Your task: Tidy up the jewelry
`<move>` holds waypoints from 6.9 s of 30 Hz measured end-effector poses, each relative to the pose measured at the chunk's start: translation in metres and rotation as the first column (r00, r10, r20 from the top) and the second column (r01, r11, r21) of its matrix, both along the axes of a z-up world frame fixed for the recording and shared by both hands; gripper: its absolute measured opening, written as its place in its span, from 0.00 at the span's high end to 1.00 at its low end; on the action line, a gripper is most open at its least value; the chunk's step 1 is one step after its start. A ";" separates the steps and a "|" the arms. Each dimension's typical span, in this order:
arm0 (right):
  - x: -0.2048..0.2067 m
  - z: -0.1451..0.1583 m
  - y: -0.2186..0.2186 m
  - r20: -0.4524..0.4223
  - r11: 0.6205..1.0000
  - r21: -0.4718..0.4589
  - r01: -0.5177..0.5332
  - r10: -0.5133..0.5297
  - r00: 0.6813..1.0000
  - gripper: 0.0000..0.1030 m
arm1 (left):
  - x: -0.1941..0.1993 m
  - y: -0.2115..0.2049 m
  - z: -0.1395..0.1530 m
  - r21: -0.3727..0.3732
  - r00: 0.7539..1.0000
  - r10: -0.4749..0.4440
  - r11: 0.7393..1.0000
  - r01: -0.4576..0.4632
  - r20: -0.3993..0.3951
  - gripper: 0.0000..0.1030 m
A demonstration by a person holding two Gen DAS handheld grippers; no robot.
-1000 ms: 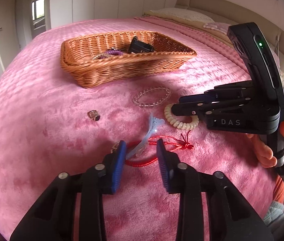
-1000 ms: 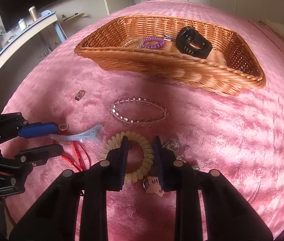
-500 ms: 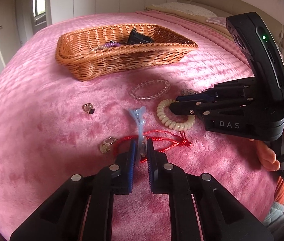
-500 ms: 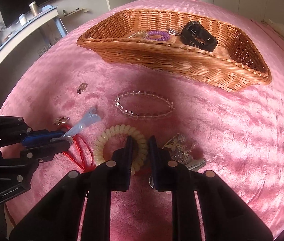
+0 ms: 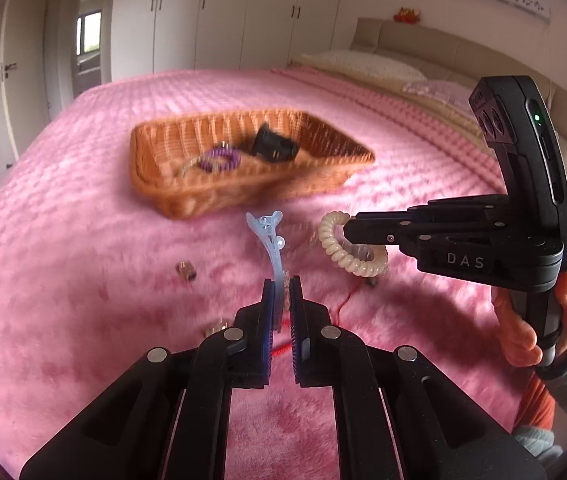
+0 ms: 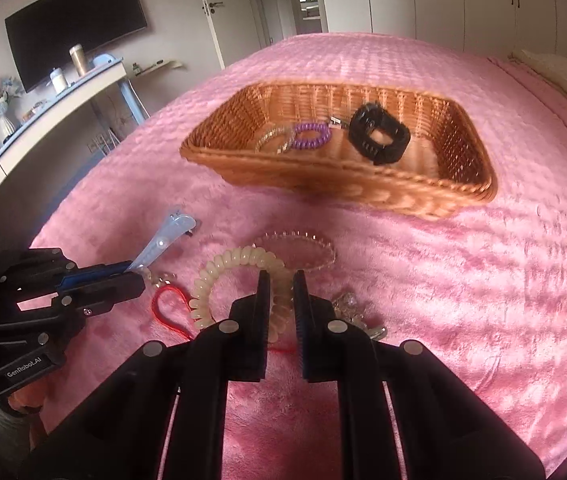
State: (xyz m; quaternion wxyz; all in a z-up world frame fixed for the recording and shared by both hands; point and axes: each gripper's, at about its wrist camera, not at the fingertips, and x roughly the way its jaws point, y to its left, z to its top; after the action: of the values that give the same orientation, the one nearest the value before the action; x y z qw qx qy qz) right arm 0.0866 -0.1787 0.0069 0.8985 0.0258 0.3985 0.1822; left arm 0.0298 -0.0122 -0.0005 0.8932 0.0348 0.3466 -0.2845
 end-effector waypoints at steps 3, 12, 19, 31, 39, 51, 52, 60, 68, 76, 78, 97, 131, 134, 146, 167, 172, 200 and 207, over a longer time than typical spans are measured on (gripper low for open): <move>0.008 0.028 -0.006 0.058 1.000 0.013 0.018 -0.019 0.998 0.91 | 0.007 -0.002 0.021 -0.031 0.999 0.004 1.000 -0.003 0.046 0.95; 0.086 0.074 -0.002 0.137 0.998 0.002 0.067 -0.067 0.988 0.91 | 0.071 -0.009 0.055 -0.076 0.994 0.039 0.997 -0.031 0.099 0.95; 0.163 0.060 0.006 0.070 0.992 -0.027 0.120 -0.118 0.991 0.91 | 0.137 -0.015 0.041 -0.068 0.995 0.094 0.994 -0.091 0.038 0.95; 0.225 -0.001 0.014 -0.077 0.989 -0.055 0.136 -0.140 0.987 0.91 | 0.184 -0.028 -0.004 0.023 0.983 0.181 0.983 -0.181 -0.015 0.95; 0.226 -0.007 0.013 -0.075 0.987 -0.069 0.143 -0.148 0.986 0.90 | 0.184 -0.031 -0.011 0.045 0.982 0.191 0.981 -0.190 -0.014 0.95; 0.217 0.000 0.006 -0.078 0.987 -0.049 0.151 -0.155 0.985 0.89 | 0.179 -0.032 -0.013 0.060 0.980 0.195 0.979 -0.193 -0.024 0.93; 0.215 0.003 0.005 -0.076 0.987 -0.046 0.152 -0.155 0.985 0.89 | 0.177 -0.032 -0.012 0.055 0.981 0.192 0.980 -0.190 -0.027 0.93; 0.172 0.037 -0.002 -0.018 0.989 -0.031 0.141 -0.142 0.990 0.82 | 0.144 -0.022 0.020 -0.022 0.984 0.178 0.984 -0.178 0.007 0.66; 0.095 0.074 -0.016 0.051 0.993 0.022 0.118 -0.119 0.992 0.68 | 0.085 -0.008 0.066 -0.078 0.982 0.169 0.984 -0.162 0.088 0.58; 0.031 0.060 -0.023 0.025 0.993 0.056 0.107 -0.109 0.994 0.66 | 0.031 0.023 0.070 -0.129 0.978 0.194 0.975 -0.183 0.076 0.58; 0.016 0.047 -0.024 0.006 0.992 0.057 0.111 -0.112 0.994 0.66 | 0.023 0.031 0.061 -0.139 0.979 0.199 0.972 -0.191 0.045 0.58; -0.034 -0.054 -0.020 -0.241 0.959 0.144 0.243 -0.204 0.949 0.66 | 0.017 0.036 -0.055 -0.090 0.934 0.231 0.960 -0.264 -0.274 0.70; -0.070 -0.054 -0.043 -0.192 0.993 -0.072 0.098 -0.111 0.975 0.80 | -0.017 0.020 -0.051 0.098 0.961 0.197 0.979 -0.181 -0.196 0.97; -0.077 -0.051 -0.048 -0.183 0.992 -0.090 0.092 -0.107 0.977 0.80 | -0.028 0.019 -0.051 0.115 0.971 0.148 0.985 -0.127 -0.189 0.97; -0.087 -0.059 -0.058 -0.188 0.973 0.020 0.230 -0.223 0.957 0.59 | -0.036 0.018 -0.055 0.072 0.965 0.188 0.982 -0.177 -0.183 0.77; -0.094 -0.025 -0.043 -0.003 0.958 -0.047 0.282 -0.283 0.959 0.80 | -0.039 0.027 -0.030 -0.033 0.968 0.226 0.973 -0.230 -0.110 0.98; -0.092 0.006 -0.046 0.050 0.964 -0.003 0.265 -0.264 0.963 0.80 | -0.034 0.024 0.004 -0.065 0.973 0.227 0.971 -0.229 -0.033 0.98; 0.196 0.047 -0.007 -0.104 0.982 0.179 0.060 -0.041 0.994 0.80 | 0.171 -0.019 0.047 -0.047 0.966 0.247 0.969 -0.244 0.076 0.98; 0.230 0.014 0.019 -0.147 0.995 0.079 0.062 -0.049 0.988 0.80 | 0.198 -0.022 0.010 0.008 0.968 0.251 0.968 -0.252 0.018 0.98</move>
State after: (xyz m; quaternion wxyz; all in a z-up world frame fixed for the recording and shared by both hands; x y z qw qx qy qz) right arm 0.3162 -0.1600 0.0210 0.8701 0.0876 0.4538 0.1712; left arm 0.2276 -0.0340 0.0094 0.9247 -0.0023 0.3422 -0.1669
